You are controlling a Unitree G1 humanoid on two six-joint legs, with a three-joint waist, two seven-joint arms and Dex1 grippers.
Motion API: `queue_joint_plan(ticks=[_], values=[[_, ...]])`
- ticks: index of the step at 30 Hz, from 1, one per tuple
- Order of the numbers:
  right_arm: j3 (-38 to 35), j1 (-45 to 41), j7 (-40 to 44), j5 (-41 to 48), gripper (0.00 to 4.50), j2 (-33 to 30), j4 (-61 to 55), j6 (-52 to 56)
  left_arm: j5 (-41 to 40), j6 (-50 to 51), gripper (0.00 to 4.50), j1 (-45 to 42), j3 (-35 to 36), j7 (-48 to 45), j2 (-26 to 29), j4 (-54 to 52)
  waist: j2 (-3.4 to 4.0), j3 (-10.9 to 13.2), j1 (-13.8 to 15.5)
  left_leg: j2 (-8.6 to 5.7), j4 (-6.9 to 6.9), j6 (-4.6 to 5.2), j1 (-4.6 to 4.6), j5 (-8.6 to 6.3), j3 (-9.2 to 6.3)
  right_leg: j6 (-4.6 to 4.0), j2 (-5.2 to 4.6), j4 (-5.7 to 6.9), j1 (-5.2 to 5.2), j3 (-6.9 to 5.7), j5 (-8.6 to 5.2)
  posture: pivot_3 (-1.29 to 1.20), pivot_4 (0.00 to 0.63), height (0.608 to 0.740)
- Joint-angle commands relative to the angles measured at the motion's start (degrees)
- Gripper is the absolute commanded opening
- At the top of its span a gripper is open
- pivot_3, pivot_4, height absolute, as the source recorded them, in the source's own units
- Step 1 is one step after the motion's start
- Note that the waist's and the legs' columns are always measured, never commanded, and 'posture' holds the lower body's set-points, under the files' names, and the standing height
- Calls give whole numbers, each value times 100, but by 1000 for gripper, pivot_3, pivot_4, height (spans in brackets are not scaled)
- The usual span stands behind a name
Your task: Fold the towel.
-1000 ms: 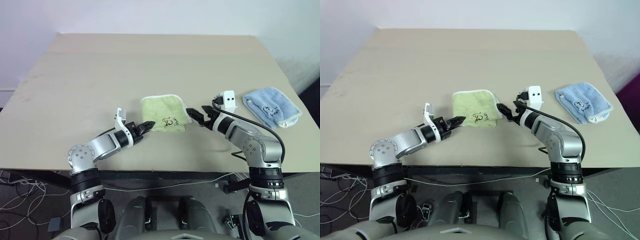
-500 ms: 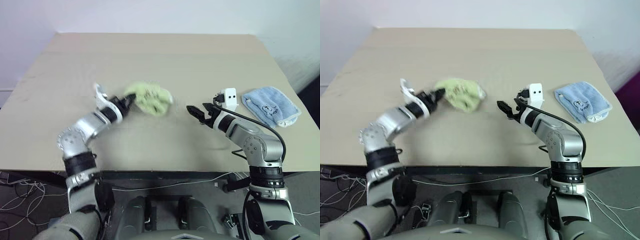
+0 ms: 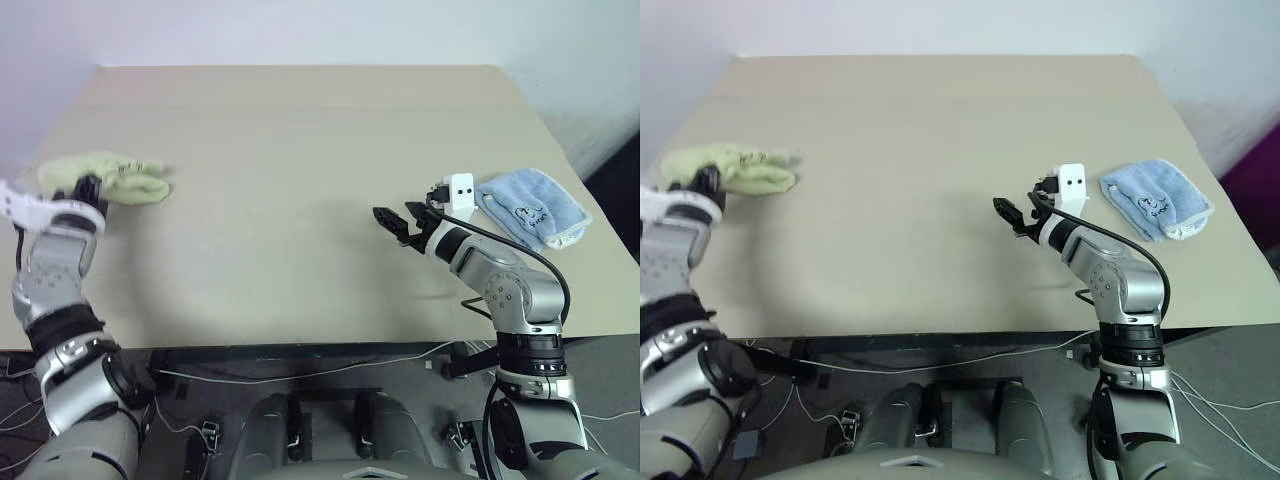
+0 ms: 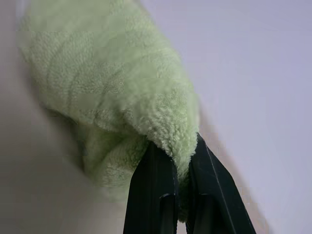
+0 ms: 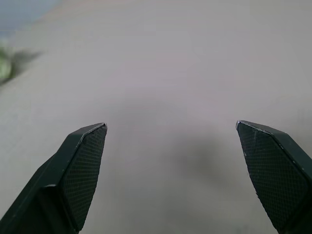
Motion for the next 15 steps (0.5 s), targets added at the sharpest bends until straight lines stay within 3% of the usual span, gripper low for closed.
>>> queue_joint_plan(ticks=[1,6,15], values=[[-3,-72,71,-63,4500,-22,-72,-195,-226,6,39,600,324,389,-358,-788,-9,0,21,0,1,0,0,0,-1,0,-1,0,0,0,0,0,150,740],[121,-218,220,-137,4500,-32,151,-229,-634,83,39,1118,493,803,-824,-1686,-21,1,2,1,2,-17,3,-10,-4,-1,-5,1,2,1,1,0,150,740],[274,-404,395,-239,4500,46,426,-303,-1516,201,2888,1408,586,1072,-1039,-2428,-23,0,9,2,2,-11,2,-7,-3,-2,-3,1,0,1,0,0,150,740]])
